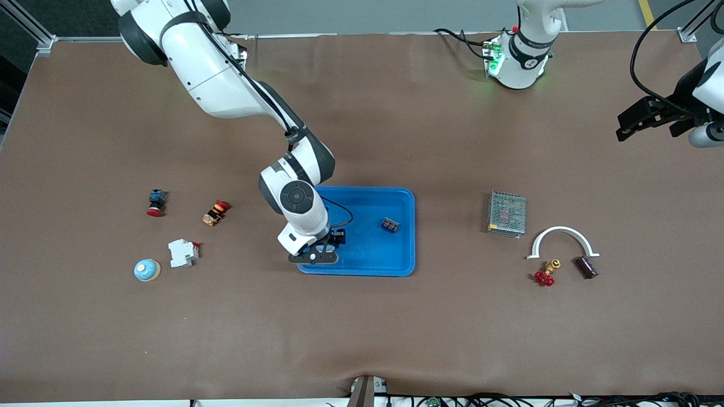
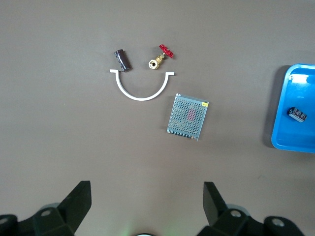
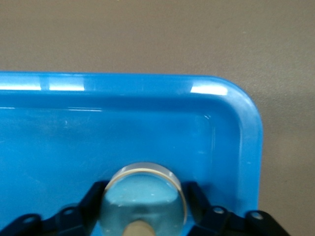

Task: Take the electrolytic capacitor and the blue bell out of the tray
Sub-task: 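Grasp the second bell with the right gripper and lift it, then carry the bell toward the white breaker with the right gripper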

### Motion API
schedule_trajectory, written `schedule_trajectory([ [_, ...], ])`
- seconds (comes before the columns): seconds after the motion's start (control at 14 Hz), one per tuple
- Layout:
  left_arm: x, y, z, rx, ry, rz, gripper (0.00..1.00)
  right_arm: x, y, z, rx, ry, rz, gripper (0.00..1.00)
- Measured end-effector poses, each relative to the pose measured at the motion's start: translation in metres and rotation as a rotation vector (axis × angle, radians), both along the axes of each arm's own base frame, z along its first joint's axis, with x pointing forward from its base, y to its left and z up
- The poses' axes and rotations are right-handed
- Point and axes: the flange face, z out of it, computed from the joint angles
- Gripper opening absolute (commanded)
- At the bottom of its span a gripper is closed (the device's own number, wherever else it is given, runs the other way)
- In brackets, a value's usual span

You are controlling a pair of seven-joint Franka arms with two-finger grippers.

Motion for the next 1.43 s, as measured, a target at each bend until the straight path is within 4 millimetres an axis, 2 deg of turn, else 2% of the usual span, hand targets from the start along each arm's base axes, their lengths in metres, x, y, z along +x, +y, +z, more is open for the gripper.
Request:
schedule_trajectory([
  [0.57,0.001,0.001,-0.001,0.0,-0.001,0.002,1.0,-0.001,0.003,0.001,0.002,-0.002,0.004,0.39],
  [0.93,0.001,0.001,-0.001,0.0,-0.001,0.002,1.0,-0.019,0.035,0.014,-0.007,0.008,0.052,0.39],
  [1.07,0.001,0.001,0.0,0.0,-0.004,0.001,1.0,-0.022,0.042,0.029,-0.015,0.014,0.062,0.39],
  [1.22,0.001,0.001,0.0,0.0,-0.005,0.001,1.0,-0.022,0.042,0.052,-0.029,0.025,0.061,0.39],
  [1.36,0.001,0.0,0.0,0.0,-0.006,0.001,1.0,-0.024,0.04,0.088,-0.048,0.039,0.062,0.39],
  [1.43,0.001,0.001,0.0,-0.001,-0.006,0.001,1.0,-0.028,0.04,0.113,-0.056,0.048,0.066,0.38],
])
